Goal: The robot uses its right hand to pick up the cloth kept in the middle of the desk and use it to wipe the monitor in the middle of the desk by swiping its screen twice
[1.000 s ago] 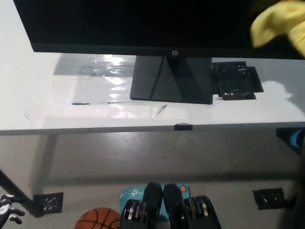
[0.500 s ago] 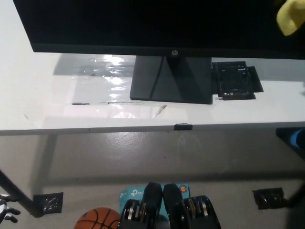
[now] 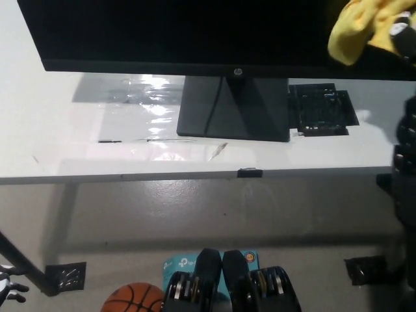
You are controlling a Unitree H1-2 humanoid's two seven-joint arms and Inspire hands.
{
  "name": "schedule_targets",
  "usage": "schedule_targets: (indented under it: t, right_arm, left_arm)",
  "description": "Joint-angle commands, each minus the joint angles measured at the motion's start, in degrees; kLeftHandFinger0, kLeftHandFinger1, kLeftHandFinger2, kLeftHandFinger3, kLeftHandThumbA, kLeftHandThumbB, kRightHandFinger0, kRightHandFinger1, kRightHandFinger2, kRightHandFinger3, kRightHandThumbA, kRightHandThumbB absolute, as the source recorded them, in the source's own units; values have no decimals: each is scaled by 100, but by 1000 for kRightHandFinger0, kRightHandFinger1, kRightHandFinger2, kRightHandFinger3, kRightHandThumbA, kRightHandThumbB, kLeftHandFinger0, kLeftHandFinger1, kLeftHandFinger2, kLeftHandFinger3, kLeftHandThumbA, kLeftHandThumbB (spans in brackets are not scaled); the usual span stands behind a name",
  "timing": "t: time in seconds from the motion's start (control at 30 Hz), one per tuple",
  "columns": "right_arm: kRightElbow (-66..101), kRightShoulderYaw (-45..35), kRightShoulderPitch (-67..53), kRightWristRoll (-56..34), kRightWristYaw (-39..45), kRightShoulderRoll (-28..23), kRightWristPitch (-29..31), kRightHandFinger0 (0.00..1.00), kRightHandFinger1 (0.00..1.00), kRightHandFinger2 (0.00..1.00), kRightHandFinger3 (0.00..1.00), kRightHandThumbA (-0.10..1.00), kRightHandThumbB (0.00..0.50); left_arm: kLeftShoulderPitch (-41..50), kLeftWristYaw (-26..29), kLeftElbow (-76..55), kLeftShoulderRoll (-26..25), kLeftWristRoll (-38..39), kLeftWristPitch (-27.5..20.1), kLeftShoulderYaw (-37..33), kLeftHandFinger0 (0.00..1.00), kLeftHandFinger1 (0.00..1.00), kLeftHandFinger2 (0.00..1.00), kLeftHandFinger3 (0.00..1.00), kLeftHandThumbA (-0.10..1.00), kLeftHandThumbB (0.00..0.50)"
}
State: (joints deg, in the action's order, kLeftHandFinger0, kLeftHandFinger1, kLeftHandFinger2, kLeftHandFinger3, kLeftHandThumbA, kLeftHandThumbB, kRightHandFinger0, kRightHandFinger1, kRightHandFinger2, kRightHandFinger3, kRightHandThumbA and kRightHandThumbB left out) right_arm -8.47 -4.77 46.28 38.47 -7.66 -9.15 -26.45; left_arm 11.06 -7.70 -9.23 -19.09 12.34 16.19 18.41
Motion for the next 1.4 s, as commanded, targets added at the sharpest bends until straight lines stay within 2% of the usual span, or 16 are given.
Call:
schedule_targets:
  t: [0.0, 0.17, 0.2, 0.23, 0.27, 0.3, 0.37, 0.43, 0.47, 0.53, 0.57, 0.6, 0.63, 0.87, 0.97, 1.37]
  right_arm:
    - [-965, 553, 1604, 2466, 490, 379, -47, 0, 65, 348, 244, -100, 158]
    - [-1767, 764, 1890, 2109, -44, 541, -47, 0, 0, 221, 204, -100, 144]
    - [-1924, 857, 1938, 1931, -295, 556, -47, 0, 0, 213, 74, -100, 164]
    - [-2042, 830, 1993, 1974, -287, 607, -47, 0, 16, 250, 159, -100, 154]
    - [-2445, 742, 2189, 1935, -311, 750, -47, 0, 21, 280, 407, -100, 153]
    - [-2505, 722, 2218, 1942, -324, 769, -47, 0, 20, 282, 416, -100, 153]
    - [-2908, 812, 2417, 1708, -437, 871, -47, 0, 4, 265, 191, -100, 155]
    - [-3080, 800, 2514, 1728, -422, 979, -47, 0, 0, 220, 211, -100, 115]
    - [-3162, 765, 2561, 1739, -419, 1039, -47, 0, 4, 260, 428, -100, 116]
    - [-3330, 678, 2659, 1768, -430, 1191, -47, 0, 0, 266, 562, -100, 112]
    - [-3461, 617, 2731, 1777, -496, 1266, -47, 0, 0, 271, 765, -100, 126]
    - [-3526, 543, 2778, 1713, -614, 1375, -47, 0, 0, 256, 772, -100, 132]
    - [-3406, 655, 2757, 1506, -753, 1495, -47, 0, 3, 249, 466, -100, 151]
    - [-3043, 704, 2716, 1709, -741, 2164, -47, 0, 0, 109, 14, -98, 143]
    - [-2970, 696, 2690, 1822, -749, 2417, -47, 0, 0, 138, 230, -100, 128]
    - [-3088, 1167, 2637, 1655, -846, 2704, -47, 0, 0, 290, 248, -100, 95]
  left_arm:
    - [142, -79, -250, -198, 90, 14, 100, 416, 426, 551, 771, 228, 228]
    - [169, -95, -207, -172, 92, -21, 83, 415, 428, 548, 753, 208, 224]
    - [179, -88, -236, -162, 94, 4, 81, 415, 427, 546, 752, 211, 231]
    - [181, -79, -258, -161, 90, 32, 79, 416, 426, 546, 752, 210, 231]
    - [177, -77, -253, -162, 98, 46, 80, 422, 428, 543, 750, 212, 240]
    - [176, -77, -252, -162, 99, 47, 80, 425, 429, 541, 749, 213, 240]
    - [170, -85, -227, -158, 95, 27, 68, 416, 427, 538, 755, 204, 219]
    - [169, -69, -229, -149, 92, 47, 71, 409, 424, 536, 759, 192, 205]
    - [169, -72, -225, -149, 93, 40, 70, 408, 423, 538, 762, 187, 200]
    - [165, -56, -241, -153, 63, 61, 57, 407, 424, 540, 764, 188, 201]
    - [145, -40, -215, -122, 38, 62, 26, 408, 430, 545, 763, 206, 218]
    - [148, -50, -213, -132, 34, 59, 19, 412, 435, 555, 767, 212, 213]
    - [151, -57, -227, -128, 38, 39, 15, 409, 428, 552, 763, 213, 216]
    - [94, -78, -177, -109, 52, -21, -50, 404, 424, 559, 759, 224, 224]
    - [93, -71, -166, -100, 21, -40, -96, 411, 424, 566, 760, 232, 220]
    - [166, -67, -135, -106, 33, -115, -95, 386, 406, 528, 752, 256, 227]
